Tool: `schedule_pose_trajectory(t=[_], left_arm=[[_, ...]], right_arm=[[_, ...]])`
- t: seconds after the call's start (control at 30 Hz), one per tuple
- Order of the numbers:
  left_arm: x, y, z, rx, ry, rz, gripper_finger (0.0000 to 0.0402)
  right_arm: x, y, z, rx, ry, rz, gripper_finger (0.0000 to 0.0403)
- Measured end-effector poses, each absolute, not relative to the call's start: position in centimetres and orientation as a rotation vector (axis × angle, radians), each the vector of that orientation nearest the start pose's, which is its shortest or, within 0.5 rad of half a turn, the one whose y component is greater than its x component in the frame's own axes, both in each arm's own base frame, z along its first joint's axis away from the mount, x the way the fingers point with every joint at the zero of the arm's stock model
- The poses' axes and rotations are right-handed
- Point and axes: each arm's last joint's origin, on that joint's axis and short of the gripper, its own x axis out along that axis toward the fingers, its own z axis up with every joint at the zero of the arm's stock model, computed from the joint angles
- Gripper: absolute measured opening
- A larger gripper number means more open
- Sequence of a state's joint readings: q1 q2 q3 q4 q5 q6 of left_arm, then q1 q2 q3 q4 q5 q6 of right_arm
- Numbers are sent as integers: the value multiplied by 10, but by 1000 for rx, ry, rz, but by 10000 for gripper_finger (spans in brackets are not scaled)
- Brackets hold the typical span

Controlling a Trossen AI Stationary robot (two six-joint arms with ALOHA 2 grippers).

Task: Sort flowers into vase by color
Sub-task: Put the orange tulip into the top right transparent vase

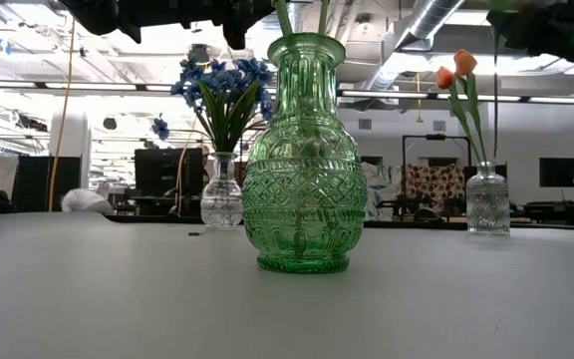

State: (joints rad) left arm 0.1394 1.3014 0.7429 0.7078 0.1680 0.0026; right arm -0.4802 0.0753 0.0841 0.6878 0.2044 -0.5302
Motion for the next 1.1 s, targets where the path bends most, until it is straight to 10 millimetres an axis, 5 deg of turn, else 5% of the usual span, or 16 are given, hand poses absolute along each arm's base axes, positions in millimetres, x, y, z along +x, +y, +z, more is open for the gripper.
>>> schedule_pose_trajectory(t=[1.1], left_arm=[[283, 35, 293, 15, -144, -29, 143]], right_arm=[[71, -57, 236, -439, -384, -938, 51]])
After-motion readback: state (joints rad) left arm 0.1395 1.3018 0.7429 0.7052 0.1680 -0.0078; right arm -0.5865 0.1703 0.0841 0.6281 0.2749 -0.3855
